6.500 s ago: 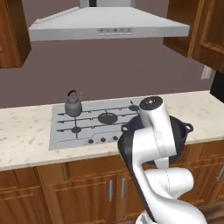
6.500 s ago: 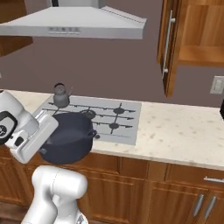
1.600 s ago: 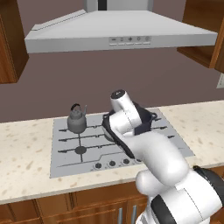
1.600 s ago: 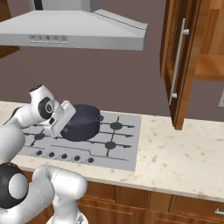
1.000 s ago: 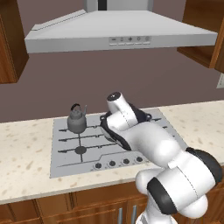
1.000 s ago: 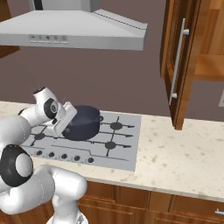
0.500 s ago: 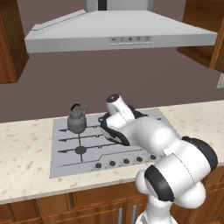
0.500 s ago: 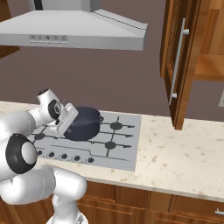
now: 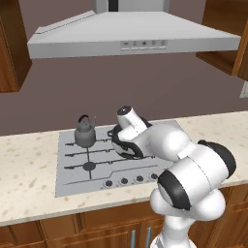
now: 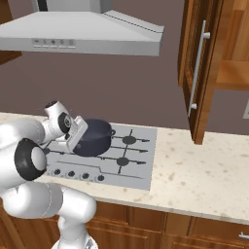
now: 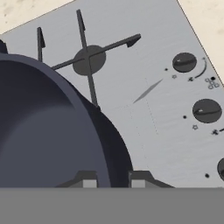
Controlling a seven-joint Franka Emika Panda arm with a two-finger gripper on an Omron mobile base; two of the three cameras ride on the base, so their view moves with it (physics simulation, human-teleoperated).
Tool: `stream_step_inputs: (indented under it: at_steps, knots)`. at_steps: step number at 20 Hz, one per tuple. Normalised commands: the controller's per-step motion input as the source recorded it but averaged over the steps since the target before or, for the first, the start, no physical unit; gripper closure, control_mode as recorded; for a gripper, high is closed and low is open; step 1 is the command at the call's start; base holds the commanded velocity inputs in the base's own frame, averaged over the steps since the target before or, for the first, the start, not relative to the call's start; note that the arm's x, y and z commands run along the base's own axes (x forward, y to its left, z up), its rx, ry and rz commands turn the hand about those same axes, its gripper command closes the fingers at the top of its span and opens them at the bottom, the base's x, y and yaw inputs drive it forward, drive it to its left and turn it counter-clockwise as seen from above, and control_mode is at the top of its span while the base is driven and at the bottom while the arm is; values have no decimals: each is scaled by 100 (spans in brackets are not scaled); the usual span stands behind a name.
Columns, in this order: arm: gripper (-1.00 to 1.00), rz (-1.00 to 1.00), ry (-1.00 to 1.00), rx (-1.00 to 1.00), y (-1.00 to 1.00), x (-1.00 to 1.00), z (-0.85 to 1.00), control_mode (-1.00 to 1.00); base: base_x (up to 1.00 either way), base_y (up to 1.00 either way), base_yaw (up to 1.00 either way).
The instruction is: Pick the kettle from the cabinet and place it on a stove burner. Then pick the pot from the counter and place it on another stove burner. Finally, turn both burners on.
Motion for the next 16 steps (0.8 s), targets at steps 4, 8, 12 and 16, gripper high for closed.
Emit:
stream_step_inputs:
  at_steps: [4, 8, 12, 16]
  knots:
    - [100, 0, 0, 0, 5, 19, -8, -100, 0, 0, 0]
    - [100, 1, 0, 0, 4, 12, -9, -100, 0, 0, 0]
    - [100, 3, 0, 1, 3, 0, -1, -100, 0, 0, 0]
    - [100, 3, 0, 0, 2, 0, -1, -100, 0, 0, 0]
